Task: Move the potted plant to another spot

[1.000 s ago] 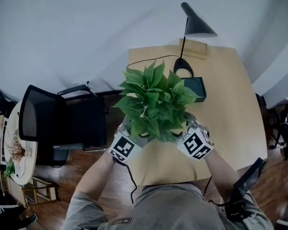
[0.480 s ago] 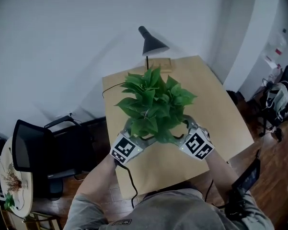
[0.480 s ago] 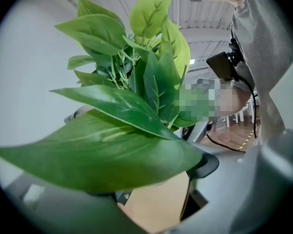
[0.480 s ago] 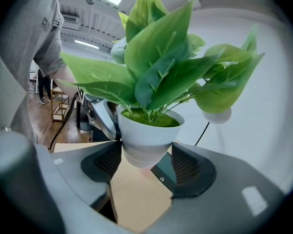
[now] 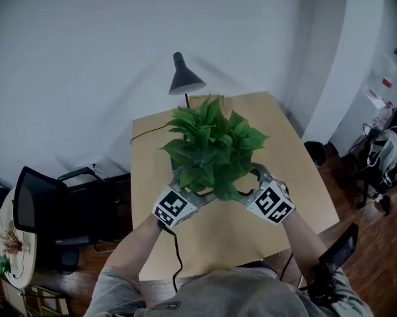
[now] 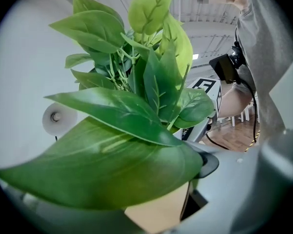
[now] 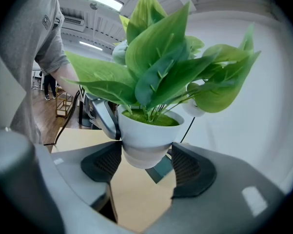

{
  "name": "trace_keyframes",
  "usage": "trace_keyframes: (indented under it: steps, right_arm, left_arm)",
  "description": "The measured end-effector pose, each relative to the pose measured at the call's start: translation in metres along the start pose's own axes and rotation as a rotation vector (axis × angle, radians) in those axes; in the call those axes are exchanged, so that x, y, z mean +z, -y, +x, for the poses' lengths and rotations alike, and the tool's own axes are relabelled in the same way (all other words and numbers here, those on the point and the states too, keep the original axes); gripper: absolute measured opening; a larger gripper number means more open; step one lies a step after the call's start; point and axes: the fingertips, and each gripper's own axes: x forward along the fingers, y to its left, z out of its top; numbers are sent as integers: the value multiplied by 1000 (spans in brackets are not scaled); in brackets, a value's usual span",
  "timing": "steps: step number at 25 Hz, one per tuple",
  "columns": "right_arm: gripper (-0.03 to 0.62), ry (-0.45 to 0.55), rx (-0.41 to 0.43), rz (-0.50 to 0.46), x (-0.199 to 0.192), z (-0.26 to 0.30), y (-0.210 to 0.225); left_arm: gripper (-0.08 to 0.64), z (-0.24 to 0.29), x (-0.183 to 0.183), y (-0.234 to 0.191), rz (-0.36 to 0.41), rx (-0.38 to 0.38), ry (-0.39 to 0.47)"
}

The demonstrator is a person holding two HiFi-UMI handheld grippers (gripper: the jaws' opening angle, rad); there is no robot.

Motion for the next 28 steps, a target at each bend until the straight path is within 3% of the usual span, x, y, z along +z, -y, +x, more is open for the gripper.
trace_keyframes:
  steps: [4,9,12,17,21,28]
  right_arm:
    - [327,7,43,-40,-9,-12,17]
    - [327,31,105,-42,-58,-59,87]
    - [327,28,120,-46,-74,-72,110]
    - [325,18,107,-41,-83,-81,122]
    - [325,0,77,-21,-66,-69,99]
    - [325,-39,50,8,-104,-92,116]
  left_arm:
    - [408,20,5,2,-11,51,-3]
    - [408,115,29,14,-28,102,-28]
    - [408,145,36,17,-39,107,-39]
    - [407,162,40,19,-39,84,-40]
    - [407,132,36,17,-27,55,-23]
    - [405,175,30,37,-34,0,-40]
